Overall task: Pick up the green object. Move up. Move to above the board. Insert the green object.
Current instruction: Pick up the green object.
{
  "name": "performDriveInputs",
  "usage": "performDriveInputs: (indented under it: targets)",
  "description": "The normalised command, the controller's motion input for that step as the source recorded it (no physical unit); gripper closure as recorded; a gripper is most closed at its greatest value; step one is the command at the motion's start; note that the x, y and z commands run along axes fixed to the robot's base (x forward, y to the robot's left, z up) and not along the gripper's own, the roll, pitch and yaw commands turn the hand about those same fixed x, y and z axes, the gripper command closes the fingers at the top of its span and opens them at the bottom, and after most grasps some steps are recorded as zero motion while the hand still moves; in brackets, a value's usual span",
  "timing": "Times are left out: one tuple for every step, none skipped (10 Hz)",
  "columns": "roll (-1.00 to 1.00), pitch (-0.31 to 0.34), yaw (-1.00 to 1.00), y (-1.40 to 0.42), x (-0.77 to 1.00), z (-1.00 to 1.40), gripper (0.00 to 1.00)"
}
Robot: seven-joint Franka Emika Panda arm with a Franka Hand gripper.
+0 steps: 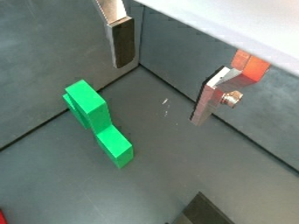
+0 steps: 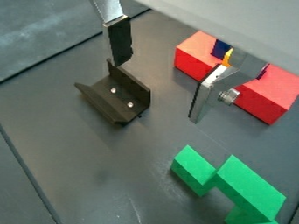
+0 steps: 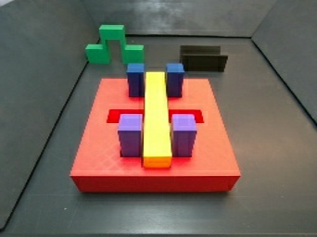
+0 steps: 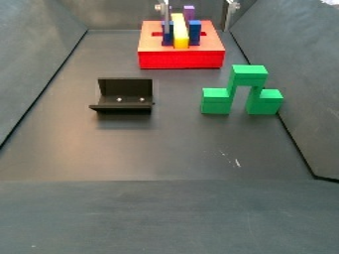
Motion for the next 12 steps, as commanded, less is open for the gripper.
performDriveInputs:
  targets:
    - [0.08,-0.13,-0.04,-0.38,-0.94,-0.3,0.0]
    - [0.07,-0.141,-0.1,-0.21,-0.99,-0.43,0.0]
    - [0.07,-0.144,-0.04,-0.21,-1.0,-0.51,0.0]
    - [0.09,-0.149,-0.02,-0.3,-0.99,-0.41,0.0]
    - [0.14,-0.131,-0.05,-0.23,-1.0,-0.25,0.0]
    - [0.18,-0.094,-0.08,-0.25,-0.99,0.0,0.0]
    - [0.16,-0.099,-0.12,-0.18,-0.92,0.0,0.0]
    - [0.21,-0.124,-0.17,-0.05,-0.76,0.0,0.0]
    - [0.23,-0.124,-0.07,0.0,-0.61,-0.12,0.0]
    - [0.1,-0.027,-0.05,0.0,-0.22,-0.35,0.0]
    - [0.03,-0.053,-0.02,0.0,-0.2,-0.38,0.0]
    - [0.05,-0.047,-0.01,0.02,-0.27,-0.33,0.0]
